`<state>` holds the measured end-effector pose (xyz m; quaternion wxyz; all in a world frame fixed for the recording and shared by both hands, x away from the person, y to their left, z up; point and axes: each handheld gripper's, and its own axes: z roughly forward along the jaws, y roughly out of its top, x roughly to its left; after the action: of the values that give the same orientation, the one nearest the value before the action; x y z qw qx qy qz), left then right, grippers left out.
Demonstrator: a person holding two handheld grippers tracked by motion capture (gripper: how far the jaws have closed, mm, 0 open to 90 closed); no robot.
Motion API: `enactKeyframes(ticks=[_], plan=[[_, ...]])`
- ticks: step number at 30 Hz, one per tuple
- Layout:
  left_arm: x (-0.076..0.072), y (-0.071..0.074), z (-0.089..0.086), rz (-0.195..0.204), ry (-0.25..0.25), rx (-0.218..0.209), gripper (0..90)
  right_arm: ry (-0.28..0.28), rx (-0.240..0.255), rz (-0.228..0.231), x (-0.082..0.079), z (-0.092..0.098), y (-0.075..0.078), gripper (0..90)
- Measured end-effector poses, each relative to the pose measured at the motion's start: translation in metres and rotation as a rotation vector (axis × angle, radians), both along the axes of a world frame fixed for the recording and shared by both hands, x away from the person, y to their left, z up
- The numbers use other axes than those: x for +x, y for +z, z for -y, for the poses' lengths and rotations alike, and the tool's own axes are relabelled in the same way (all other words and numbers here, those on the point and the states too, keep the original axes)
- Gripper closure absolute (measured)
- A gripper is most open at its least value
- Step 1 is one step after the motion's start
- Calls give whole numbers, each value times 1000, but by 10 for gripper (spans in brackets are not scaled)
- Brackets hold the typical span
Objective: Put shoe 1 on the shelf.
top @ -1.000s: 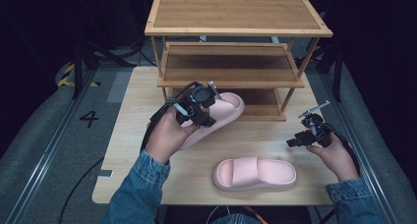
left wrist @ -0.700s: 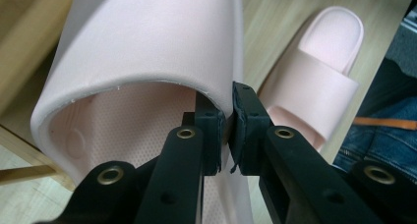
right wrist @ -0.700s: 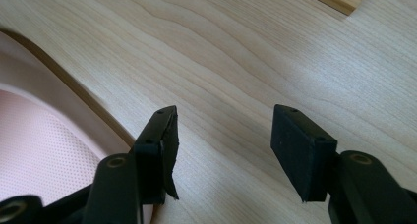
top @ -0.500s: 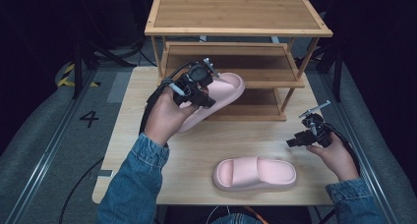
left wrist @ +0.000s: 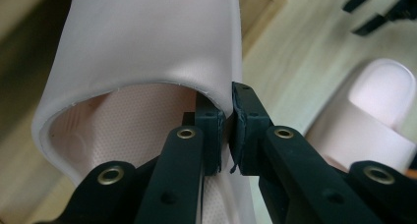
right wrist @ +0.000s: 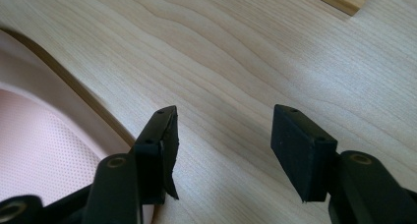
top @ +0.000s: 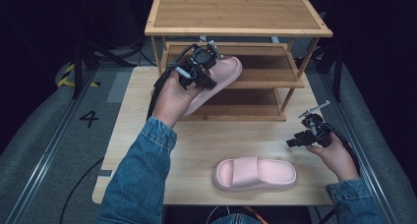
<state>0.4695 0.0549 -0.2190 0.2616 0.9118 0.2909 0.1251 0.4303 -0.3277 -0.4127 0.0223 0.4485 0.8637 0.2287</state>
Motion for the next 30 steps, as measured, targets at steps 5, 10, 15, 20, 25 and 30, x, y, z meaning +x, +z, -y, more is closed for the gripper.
enactKeyframes(ticks=[5, 10, 15, 20, 25, 30], plan=[[14, 0, 4, 72, 35, -25, 831, -1, 2, 5, 0, 1, 1, 443], [25, -5, 10, 97, 48, -6, 830, 6, 2, 7, -1, -1, 1, 443], [26, -11, 18, 159, 72, 13, 832, 8, 1, 3, -1, -2, 1, 445], [26, -16, 21, 210, 96, 9, 833, 12, 3, 3, -1, -3, 1, 450], [28, -25, 27, 190, 88, 16, 839, 17, 2, 3, -2, -5, 1, 450], [37, -32, 30, 181, 108, 4, 841, 25, -1, 0, -2, -7, 0, 450]])
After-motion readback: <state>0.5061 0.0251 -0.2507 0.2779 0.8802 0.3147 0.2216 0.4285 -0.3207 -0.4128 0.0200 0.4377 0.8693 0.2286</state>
